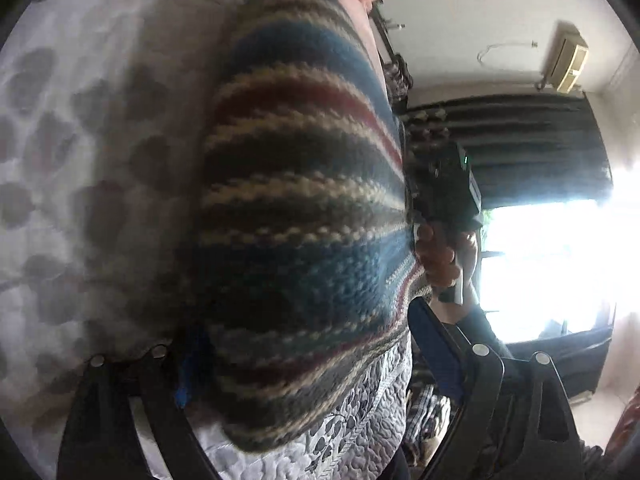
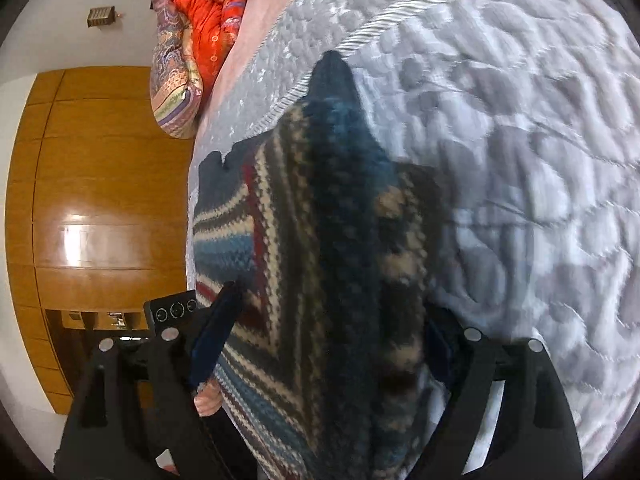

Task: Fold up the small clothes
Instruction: 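Grasp the folded sweater edge with both tools and lift it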

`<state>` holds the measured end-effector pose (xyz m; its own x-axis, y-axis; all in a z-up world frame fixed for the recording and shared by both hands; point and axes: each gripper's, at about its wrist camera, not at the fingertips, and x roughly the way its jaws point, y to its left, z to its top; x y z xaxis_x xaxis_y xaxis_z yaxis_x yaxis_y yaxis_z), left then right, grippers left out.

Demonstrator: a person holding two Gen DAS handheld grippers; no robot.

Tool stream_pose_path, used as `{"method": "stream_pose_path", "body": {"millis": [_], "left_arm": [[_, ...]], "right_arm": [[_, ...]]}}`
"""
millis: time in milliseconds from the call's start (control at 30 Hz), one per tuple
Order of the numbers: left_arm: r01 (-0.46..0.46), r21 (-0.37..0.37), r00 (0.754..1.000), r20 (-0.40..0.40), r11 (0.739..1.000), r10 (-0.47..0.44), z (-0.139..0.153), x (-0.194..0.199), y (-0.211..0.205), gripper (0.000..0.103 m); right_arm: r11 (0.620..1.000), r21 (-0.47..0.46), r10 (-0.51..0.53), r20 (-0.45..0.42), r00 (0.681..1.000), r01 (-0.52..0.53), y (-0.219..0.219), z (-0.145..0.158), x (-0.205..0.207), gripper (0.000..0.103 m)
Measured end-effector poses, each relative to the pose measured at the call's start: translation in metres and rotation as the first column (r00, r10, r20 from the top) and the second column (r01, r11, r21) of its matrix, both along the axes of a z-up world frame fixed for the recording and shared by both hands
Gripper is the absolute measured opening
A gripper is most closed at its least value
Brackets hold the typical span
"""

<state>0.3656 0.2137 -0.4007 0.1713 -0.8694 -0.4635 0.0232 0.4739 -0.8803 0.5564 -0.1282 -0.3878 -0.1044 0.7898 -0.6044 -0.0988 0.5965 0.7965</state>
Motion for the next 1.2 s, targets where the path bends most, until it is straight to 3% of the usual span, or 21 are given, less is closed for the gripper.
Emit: {"method": "stream_pose_path", "body": {"millis": [100,167,267,367,633,867,1200], "left_arm": [[0.01,0.037,1.0,-0.023,0.999,-0.009,0.001,0.003,-0.013,0.089],[0.017,0.041,0.999,-0.033,0.999,-0.015,0.003,0.004,-0.017,0.088],[0.038,0.092,0.998,-0.053,0.995,-0.033,0.005,0.007,-0.019,0.071],[0.038,0.115,0.996,-0.08,0.993,-0.029,0.005,0.008,-0.02,0.057],[0.066,0.152,0.997,-0.056,0.986,-0.058,0.018,0.008,-0.018,0.035],[0.086,0.172,0.996,-0.018,0.981,-0.084,0.039,0.001,-0.022,0.032],[0.066,0.195,0.996,0.043,0.979,-0.076,0.08,-0.051,0.026,0.032]], "right_arm": [[1.0,-0.001,0.008,0.008,1.0,-0.008,0.007,0.001,0.0,0.082],[1.0,0.001,0.01,0.007,1.0,-0.01,0.009,-0.001,-0.002,0.072],[1.0,0.014,-0.004,0.015,1.0,0.004,0.009,-0.001,-0.005,0.052],[1.0,0.023,-0.018,0.046,0.999,0.017,0.011,0.002,-0.008,0.046],[0.997,0.061,-0.061,0.094,0.994,0.055,0.008,0.015,-0.019,0.042],[0.996,0.069,-0.066,0.12,0.991,0.058,0.015,0.036,-0.032,0.042],[0.991,0.133,-0.032,0.134,0.99,0.014,0.07,0.064,-0.084,0.042]]}}
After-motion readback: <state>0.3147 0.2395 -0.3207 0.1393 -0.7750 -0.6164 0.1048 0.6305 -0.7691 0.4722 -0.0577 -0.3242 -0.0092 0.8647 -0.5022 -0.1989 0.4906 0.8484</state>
